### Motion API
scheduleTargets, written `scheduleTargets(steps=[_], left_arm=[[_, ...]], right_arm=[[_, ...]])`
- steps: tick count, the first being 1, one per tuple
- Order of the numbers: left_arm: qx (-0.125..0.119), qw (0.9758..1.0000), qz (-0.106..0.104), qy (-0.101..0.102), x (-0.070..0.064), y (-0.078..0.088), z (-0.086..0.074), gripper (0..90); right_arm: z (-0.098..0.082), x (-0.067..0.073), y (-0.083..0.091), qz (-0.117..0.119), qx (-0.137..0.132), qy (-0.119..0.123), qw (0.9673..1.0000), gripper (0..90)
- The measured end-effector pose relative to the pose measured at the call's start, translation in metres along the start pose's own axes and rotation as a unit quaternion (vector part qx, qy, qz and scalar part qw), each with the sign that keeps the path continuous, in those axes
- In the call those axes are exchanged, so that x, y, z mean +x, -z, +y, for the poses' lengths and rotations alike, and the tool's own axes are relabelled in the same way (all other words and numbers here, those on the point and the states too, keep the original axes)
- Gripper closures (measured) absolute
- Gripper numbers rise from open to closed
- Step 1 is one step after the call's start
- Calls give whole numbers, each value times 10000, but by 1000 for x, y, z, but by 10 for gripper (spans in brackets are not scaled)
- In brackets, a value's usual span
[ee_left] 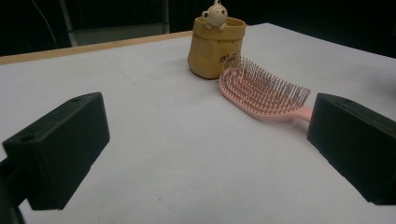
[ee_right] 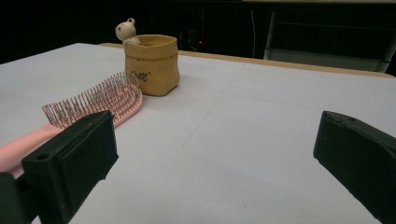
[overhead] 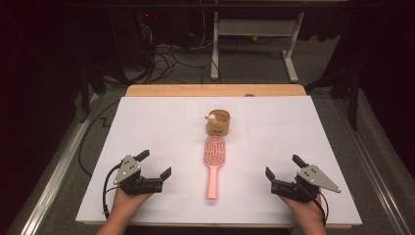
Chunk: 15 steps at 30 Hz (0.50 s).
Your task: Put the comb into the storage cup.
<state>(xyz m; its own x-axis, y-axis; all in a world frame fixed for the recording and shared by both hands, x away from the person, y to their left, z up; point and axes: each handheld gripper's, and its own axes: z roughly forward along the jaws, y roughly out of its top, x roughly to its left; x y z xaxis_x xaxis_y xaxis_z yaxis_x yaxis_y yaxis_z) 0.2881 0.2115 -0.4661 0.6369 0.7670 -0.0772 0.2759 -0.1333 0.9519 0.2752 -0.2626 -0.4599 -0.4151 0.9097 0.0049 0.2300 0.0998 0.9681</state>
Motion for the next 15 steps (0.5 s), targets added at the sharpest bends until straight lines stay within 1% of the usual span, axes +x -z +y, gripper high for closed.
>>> scheduleTargets(steps=[8,11,14,15], left_arm=[[16,10000,-48,-58,-2,0,0,0],[-9,10000,-55,-42,-2,0,0,0],[-36,10000,-35,-40,-2,1,1,0],[-28,10000,-45,-42,-2,0,0,0]], right_arm=[[0,-2,0,-29,2,-44,10000,2],[0,-3,-1,-15,14,-57,10000,4],[0,-3,-1,-18,48,-59,10000,21],[0,-4,-2,-20,67,-81,9999,42]])
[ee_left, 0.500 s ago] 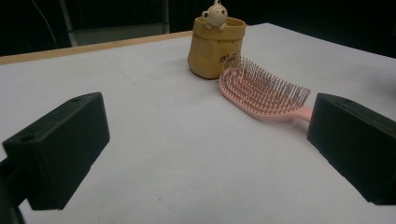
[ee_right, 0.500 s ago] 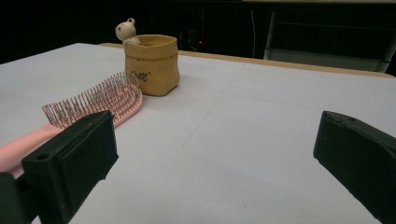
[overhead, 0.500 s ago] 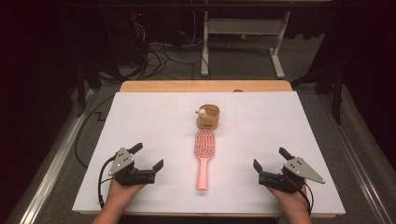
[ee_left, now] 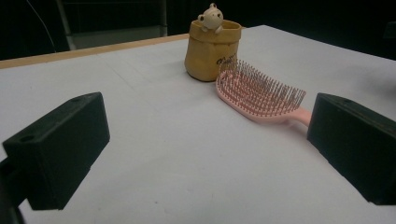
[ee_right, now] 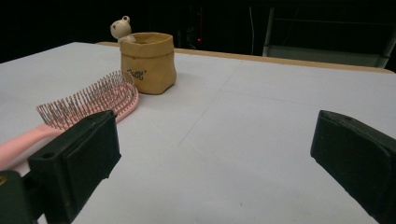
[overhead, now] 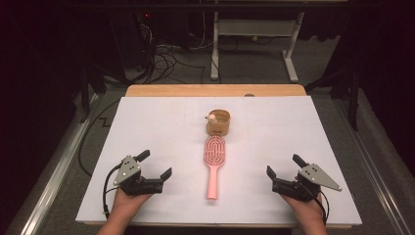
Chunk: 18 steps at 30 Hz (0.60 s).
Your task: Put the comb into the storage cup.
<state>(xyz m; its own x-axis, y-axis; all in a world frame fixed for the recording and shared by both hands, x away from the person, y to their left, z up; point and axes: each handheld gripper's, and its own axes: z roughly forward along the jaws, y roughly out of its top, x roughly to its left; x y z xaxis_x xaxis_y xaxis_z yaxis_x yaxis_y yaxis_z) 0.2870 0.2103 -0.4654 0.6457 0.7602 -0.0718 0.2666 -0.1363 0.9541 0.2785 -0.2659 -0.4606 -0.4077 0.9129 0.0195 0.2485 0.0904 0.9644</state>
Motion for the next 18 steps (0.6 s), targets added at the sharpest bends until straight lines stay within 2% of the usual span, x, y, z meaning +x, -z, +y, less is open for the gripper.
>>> scheduleTargets(steps=[3,8,12,13,14,16,18], left_arm=[[65,10000,-16,-3,0,-2,-1,0],[59,10000,-49,-42,-1,0,-1,0],[33,9999,-95,1,-1,3,-2,0],[16,10000,-95,8,0,3,-2,0],[16,10000,-95,8,0,3,-2,0],[-16,10000,-90,15,0,4,-1,0],[-17,10000,-93,22,0,4,-1,0]], right_arm=[[0,-1,0,-7,45,6,10000,83],[1,0,0,25,118,13,9999,155],[1,2,0,39,157,2,9999,194],[2,3,0,56,182,33,9998,245],[2,3,0,56,182,33,9998,245],[2,3,-1,110,243,33,9996,320],[1,3,-1,123,268,25,9996,342]])
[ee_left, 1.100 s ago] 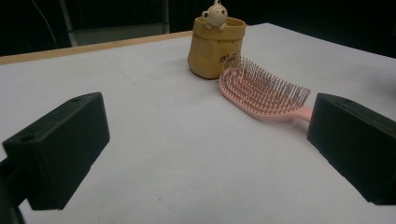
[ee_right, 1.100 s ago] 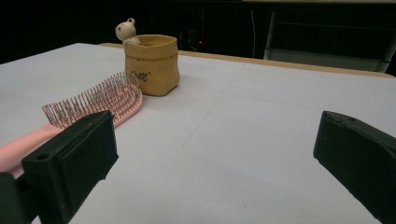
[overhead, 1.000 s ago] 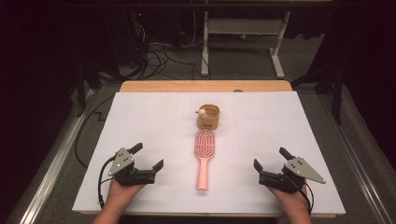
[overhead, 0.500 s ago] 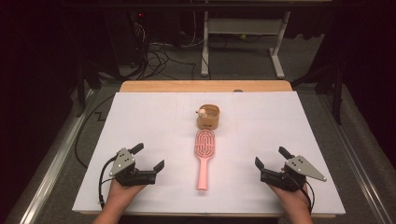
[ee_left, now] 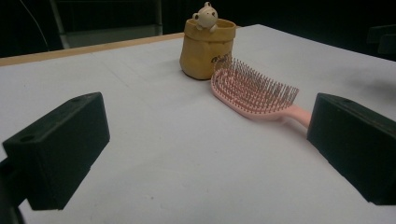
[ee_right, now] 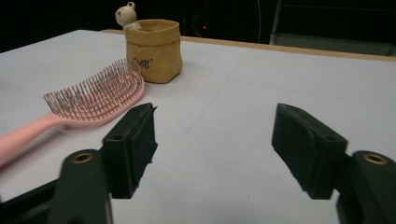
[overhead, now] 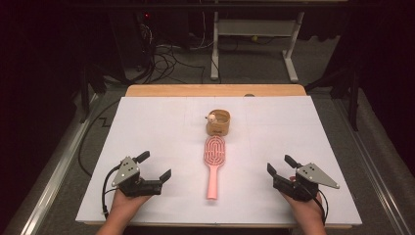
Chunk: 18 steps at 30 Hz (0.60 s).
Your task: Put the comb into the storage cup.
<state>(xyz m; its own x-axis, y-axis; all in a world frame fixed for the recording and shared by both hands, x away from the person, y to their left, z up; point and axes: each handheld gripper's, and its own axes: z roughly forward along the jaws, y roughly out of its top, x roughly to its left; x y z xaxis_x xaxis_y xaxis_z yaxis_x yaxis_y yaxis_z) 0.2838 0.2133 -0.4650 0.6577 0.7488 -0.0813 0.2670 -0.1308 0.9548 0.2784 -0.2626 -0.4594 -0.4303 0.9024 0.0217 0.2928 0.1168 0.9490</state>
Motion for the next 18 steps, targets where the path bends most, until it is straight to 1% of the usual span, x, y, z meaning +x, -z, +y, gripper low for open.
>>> scheduleTargets(steps=[3,4,5,7,9,10,11,13,14,16,17,18], left_arm=[[-4,10000,-20,19,0,0,0,0],[-4,10000,-20,19,0,0,0,0],[-22,10000,-27,21,0,0,1,0],[-45,10000,-38,15,-1,0,0,0],[-47,10000,-51,19,-1,0,0,0],[-47,10000,-51,19,-1,0,0,0],[-52,10000,-53,17,0,-1,1,0],[-54,10000,-63,17,0,-2,1,0],[-54,10000,-63,17,0,-2,1,0],[-40,10000,-75,7,0,-2,0,0],[-53,10000,-78,6,-1,-1,1,0],[-68,9999,-86,8,-1,-1,1,0]], right_arm=[[0,0,0,65,74,-23,9999,442],[0,0,0,65,74,-23,9999,442],[0,1,1,114,74,-35,9999,512],[1,1,2,123,72,-40,9999,548],[1,2,2,154,85,-50,9998,617],[1,2,2,154,85,-50,9998,617],[1,4,1,202,150,-5,9997,673],[1,5,1,284,196,28,9994,727],[1,5,1,284,196,28,9994,727],[1,6,0,354,228,31,9991,781],[1,7,-1,453,285,36,9986,822],[1,8,-2,477,311,38,9984,843]])
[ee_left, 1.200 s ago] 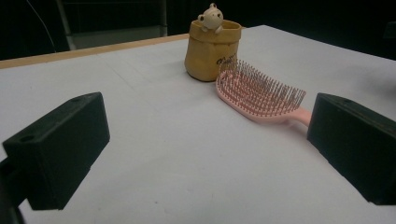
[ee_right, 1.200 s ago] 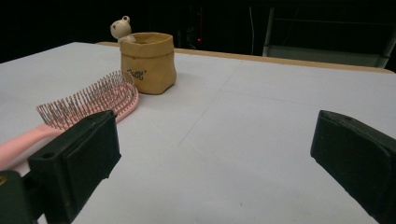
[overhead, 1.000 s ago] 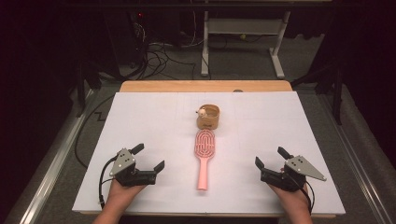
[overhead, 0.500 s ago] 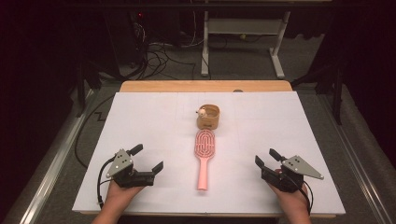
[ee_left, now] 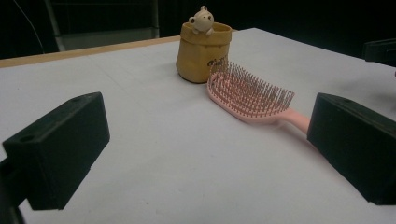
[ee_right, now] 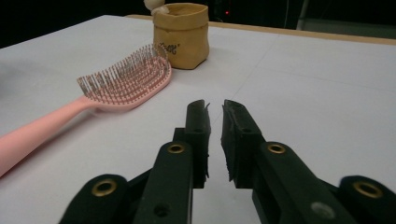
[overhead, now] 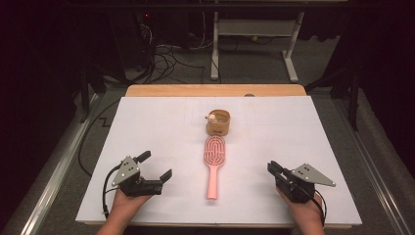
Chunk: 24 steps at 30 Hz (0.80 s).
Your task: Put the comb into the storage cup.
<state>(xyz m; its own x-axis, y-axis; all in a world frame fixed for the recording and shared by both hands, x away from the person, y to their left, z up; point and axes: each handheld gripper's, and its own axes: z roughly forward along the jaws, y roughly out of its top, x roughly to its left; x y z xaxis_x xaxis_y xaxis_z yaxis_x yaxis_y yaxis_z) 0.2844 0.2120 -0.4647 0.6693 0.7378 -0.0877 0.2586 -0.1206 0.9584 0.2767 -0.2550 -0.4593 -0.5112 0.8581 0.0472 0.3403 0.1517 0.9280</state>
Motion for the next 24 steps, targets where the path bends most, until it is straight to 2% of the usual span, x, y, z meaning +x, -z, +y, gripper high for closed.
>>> scheduleTargets(steps=[4,6,11,19,20,22,23,24], left_arm=[[-33,10000,-25,-2,0,1,0,0],[-24,10000,-32,10,0,1,0,0],[-12,10000,-61,12,-1,1,-1,0],[-31,9999,-115,-4,-2,0,-1,0],[-31,9999,-115,-4,-2,0,-1,0],[-27,9999,-113,-47,-2,0,-1,0],[-27,9999,-113,-47,-2,0,-1,0],[-27,9999,-116,-49,-2,0,-1,0]], right_arm=[[-1,2,-4,137,79,39,9999,900],[-1,3,-5,172,94,51,9998,900],[0,12,-11,441,212,107,9987,900],[8,41,-30,714,421,389,9958,900],[8,41,-30,714,421,389,9958,900],[10,55,-40,828,535,551,9936,900],[10,55,-40,828,535,551,9936,900],[12,66,-46,932,590,643,9918,900]])
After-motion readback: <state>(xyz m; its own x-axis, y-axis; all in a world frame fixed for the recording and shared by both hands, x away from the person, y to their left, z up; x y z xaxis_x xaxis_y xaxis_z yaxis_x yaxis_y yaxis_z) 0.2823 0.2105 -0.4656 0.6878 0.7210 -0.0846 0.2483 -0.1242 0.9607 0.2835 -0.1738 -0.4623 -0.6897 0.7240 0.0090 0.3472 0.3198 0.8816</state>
